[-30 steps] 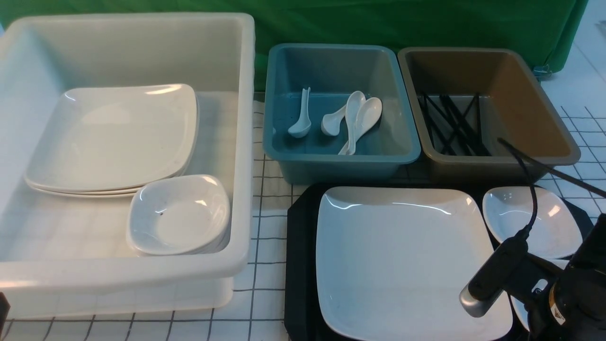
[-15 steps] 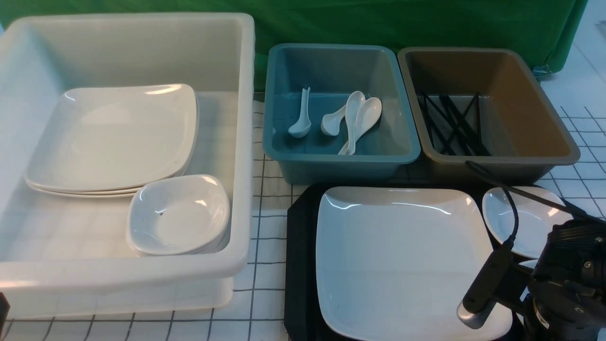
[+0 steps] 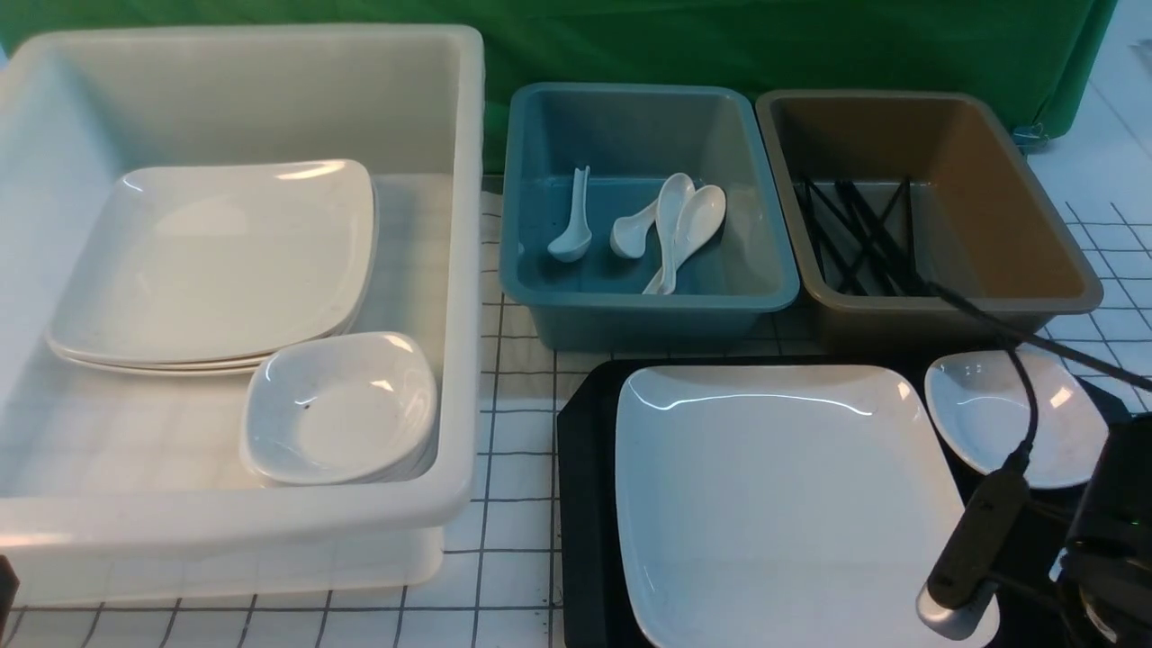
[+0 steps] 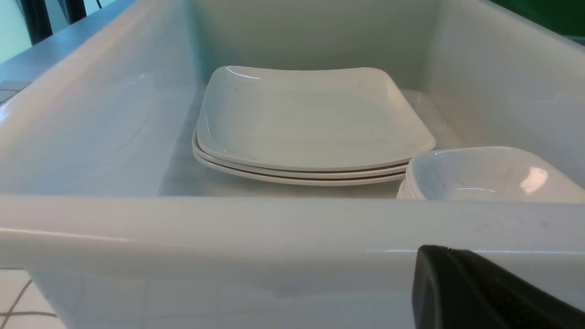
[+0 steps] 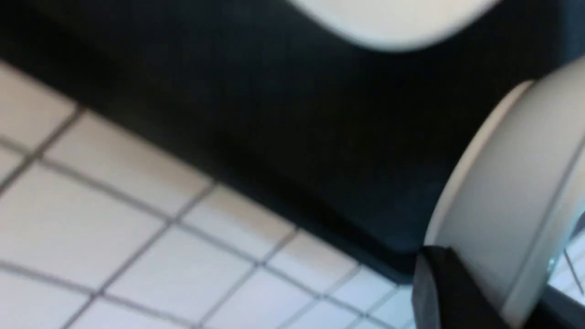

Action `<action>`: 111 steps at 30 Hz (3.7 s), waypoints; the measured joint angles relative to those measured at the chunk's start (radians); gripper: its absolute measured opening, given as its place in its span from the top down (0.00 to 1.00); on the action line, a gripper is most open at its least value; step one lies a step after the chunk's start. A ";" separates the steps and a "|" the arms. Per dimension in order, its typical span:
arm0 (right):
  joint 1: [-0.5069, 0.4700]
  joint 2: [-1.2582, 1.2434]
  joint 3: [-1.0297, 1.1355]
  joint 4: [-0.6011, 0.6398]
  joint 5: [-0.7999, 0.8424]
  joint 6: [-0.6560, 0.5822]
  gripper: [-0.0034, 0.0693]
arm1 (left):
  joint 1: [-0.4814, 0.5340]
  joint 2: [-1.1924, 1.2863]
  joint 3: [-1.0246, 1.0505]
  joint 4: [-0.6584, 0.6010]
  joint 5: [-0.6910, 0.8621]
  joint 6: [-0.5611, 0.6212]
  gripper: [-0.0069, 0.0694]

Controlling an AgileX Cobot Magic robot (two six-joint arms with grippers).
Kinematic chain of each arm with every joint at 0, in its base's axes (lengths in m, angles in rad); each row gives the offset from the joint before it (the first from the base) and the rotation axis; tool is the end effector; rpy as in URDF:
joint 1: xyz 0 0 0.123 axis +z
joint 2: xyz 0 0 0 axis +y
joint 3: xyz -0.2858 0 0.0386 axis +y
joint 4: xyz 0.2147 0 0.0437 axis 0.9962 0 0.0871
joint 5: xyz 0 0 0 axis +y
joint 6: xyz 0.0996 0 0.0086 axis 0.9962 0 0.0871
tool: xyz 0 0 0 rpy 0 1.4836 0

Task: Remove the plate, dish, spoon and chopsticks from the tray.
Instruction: Use the right arm to grab a small plate from the dinner plate, then use the right arm to put the small plate into the large storage box on the left, then use the right arm to grab a small plate from the dinner plate

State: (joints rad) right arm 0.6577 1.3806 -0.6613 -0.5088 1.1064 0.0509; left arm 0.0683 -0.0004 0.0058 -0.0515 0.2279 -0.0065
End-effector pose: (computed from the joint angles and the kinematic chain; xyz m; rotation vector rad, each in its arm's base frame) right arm 0.1565 0.0658 0.2130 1.2972 -2.7656 0.7205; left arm 0.0280 0.0007 0.1894 -0.0986 1.7138 -0.0014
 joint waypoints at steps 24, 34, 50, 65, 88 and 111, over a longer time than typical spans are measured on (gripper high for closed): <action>0.135 0.086 -0.922 0.633 -0.166 -0.284 0.90 | 0.000 0.000 0.000 0.000 0.000 -0.001 0.90; 0.345 0.523 -1.293 0.556 -0.130 -0.297 0.90 | 0.000 0.000 0.000 0.000 0.000 0.000 0.90; 0.483 0.955 -1.607 0.228 0.006 -0.184 0.90 | 0.000 0.000 0.000 0.000 0.000 0.000 0.90; 0.480 0.976 -1.611 0.223 -0.107 -0.145 0.62 | 0.000 0.000 0.000 0.000 0.000 -0.001 0.90; 0.478 0.721 -1.670 0.202 0.069 -0.191 0.57 | 0.000 0.000 0.000 0.000 0.000 0.000 0.90; -0.129 -0.100 -0.620 0.074 0.054 -0.120 0.93 | 0.000 0.000 0.000 0.000 0.000 -0.001 0.90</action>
State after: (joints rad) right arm 0.5290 1.2804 -1.2810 -0.4344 1.1603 -0.0688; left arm 0.0683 -0.0004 0.0058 -0.0515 0.2279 -0.0072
